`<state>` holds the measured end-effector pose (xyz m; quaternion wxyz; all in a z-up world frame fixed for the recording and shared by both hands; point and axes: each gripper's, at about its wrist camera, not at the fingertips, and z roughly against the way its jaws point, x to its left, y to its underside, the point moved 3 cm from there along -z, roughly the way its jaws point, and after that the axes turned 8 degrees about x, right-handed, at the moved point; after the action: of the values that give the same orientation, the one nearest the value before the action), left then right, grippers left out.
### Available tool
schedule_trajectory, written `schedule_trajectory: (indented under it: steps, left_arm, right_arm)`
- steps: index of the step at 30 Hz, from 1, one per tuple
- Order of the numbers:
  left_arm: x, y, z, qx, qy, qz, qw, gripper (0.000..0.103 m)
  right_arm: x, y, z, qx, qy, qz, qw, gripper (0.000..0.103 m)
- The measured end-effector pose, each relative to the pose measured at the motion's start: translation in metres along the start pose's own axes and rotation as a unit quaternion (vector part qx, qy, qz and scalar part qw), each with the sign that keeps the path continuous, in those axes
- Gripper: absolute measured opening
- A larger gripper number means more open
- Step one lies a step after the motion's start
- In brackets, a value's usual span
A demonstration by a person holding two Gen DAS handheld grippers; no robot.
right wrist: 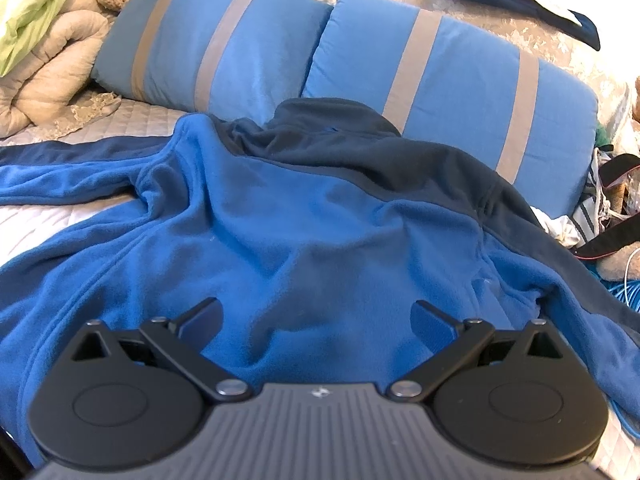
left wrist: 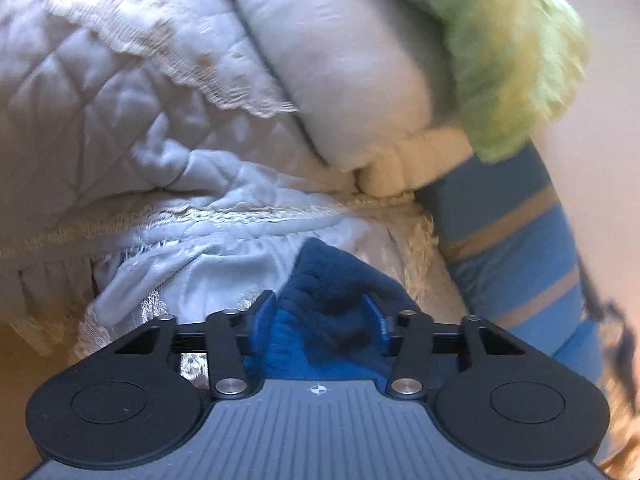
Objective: Fold clothes
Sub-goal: 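Pull the sleeve outward with the left gripper to straighten it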
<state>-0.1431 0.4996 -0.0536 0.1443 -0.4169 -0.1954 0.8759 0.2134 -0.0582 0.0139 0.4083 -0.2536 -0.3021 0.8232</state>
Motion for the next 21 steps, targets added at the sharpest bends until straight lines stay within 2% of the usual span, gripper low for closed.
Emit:
schedule_trajectory:
  steps: [2, 5, 7, 10, 14, 15, 17, 18, 20, 21]
  left_arm:
    - [-0.016, 0.004, 0.005, 0.004, -0.022, -0.037, 0.9991, 0.022]
    - [-0.046, 0.016, 0.011, 0.009, -0.029, -0.093, 0.9952, 0.016]
    - [-0.074, 0.029, 0.015, 0.013, -0.021, -0.140, 0.9899, 0.016]
    - [-0.102, 0.057, 0.005, 0.032, -0.039, -0.209, 0.9765, 0.016]
    - [-0.136, 0.096, -0.013, 0.062, -0.073, -0.300, 0.9492, 0.018]
    - [-0.141, 0.105, -0.019, 0.070, -0.082, -0.315, 0.9428, 0.019]
    - [-0.142, 0.121, -0.033, 0.093, -0.098, -0.322, 0.9372, 0.023]
    - [-0.142, 0.127, -0.038, 0.100, -0.102, -0.328, 0.9338, 0.025]
    - [-0.146, 0.141, -0.041, 0.097, -0.111, -0.354, 0.9236, 0.041]
    - [-0.150, 0.147, -0.039, 0.091, -0.115, -0.370, 0.9174, 0.043]
  right_arm:
    - [0.002, 0.000, 0.001, -0.001, -0.003, 0.003, 1.000, 0.103]
    - [0.005, -0.001, 0.003, -0.005, -0.005, 0.009, 1.000, 0.103]
    - [0.006, -0.001, 0.003, -0.006, -0.004, 0.011, 1.000, 0.103]
    - [0.006, -0.001, 0.004, -0.006, -0.005, 0.009, 1.000, 0.103]
    - [0.005, -0.001, 0.005, -0.007, -0.005, 0.008, 1.000, 0.103]
    - [0.005, -0.001, 0.005, -0.007, -0.005, 0.008, 1.000, 0.103]
    - [0.005, -0.001, 0.005, -0.008, -0.005, 0.007, 1.000, 0.103]
    - [0.005, -0.001, 0.005, -0.008, -0.005, 0.007, 1.000, 0.103]
    - [0.004, -0.001, 0.006, -0.007, -0.004, 0.006, 1.000, 0.103]
    - [0.003, -0.001, 0.006, -0.007, -0.004, 0.005, 1.000, 0.103]
